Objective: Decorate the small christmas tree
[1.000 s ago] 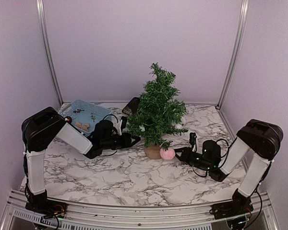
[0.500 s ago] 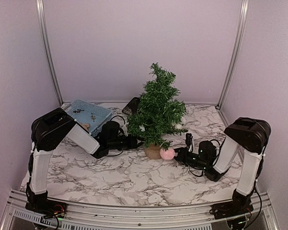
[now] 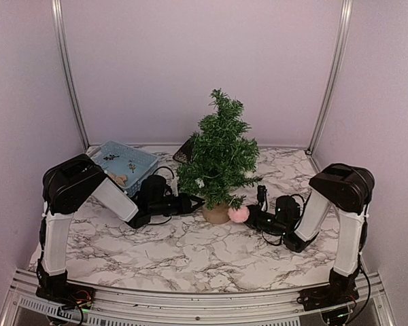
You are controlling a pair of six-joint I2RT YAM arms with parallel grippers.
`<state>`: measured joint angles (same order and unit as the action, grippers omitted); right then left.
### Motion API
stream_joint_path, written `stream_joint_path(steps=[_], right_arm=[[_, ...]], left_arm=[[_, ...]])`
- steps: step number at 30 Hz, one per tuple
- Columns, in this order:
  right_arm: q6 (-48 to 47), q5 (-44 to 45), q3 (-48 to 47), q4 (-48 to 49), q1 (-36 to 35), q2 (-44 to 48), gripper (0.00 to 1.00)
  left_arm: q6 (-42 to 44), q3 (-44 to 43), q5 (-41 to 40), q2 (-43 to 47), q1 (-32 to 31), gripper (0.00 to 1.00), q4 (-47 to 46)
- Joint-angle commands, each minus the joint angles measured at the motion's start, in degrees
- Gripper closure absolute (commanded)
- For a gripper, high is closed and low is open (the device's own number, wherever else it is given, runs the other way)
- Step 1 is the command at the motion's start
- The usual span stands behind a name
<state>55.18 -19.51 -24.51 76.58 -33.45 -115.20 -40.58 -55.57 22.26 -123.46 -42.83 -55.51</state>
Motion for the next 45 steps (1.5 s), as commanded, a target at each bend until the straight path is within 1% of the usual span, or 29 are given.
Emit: stream_joint_path(steps=[1,8,17,25,29,33,39,45], right_arm=[[-0.9,-2.5,-3.3,1.9,0.3,-1.7,0.88],[0.1,-3.2,-5.5,4.9,1.5,-4.8,0.88],[1.2,-3.7,-9.4,5.9,2.0,-8.5,0.88],[0.5,-3.5,-11.3,4.5,3.4,-9.1,0.88],[0.5,-2.3,-10.3,4.1,4.9,-8.6,0.88],[-0.2,-1.0,-7.4,3.1,6.3,-6.2,0.87],[-1.9,1.0,-2.6,0.6,7.2,-2.1,0.87],[-1.2,1.8,2.1,1.3,7.4,0.0,0.87]], left_arm=[[1.2,2.3,1.7,1.9,-1.6,0.84,0.2],[0.5,4.1,1.4,2.8,-3.1,0.85,-0.9],[-0.5,4.0,0.8,2.3,-5.6,0.85,-2.2],[-2.3,4.7,-0.1,1.4,-7.6,0.85,-4.4],[-2.9,6.0,-1.4,2.4,-7.7,0.85,-5.7],[-2.8,8.7,-4.3,4.9,-6.8,0.85,-5.9],[-3.3,12.0,-6.8,7.2,-2.9,0.83,-6.0],[-2.2,10.2,-6.0,6.4,1.7,0.80,-5.7]])
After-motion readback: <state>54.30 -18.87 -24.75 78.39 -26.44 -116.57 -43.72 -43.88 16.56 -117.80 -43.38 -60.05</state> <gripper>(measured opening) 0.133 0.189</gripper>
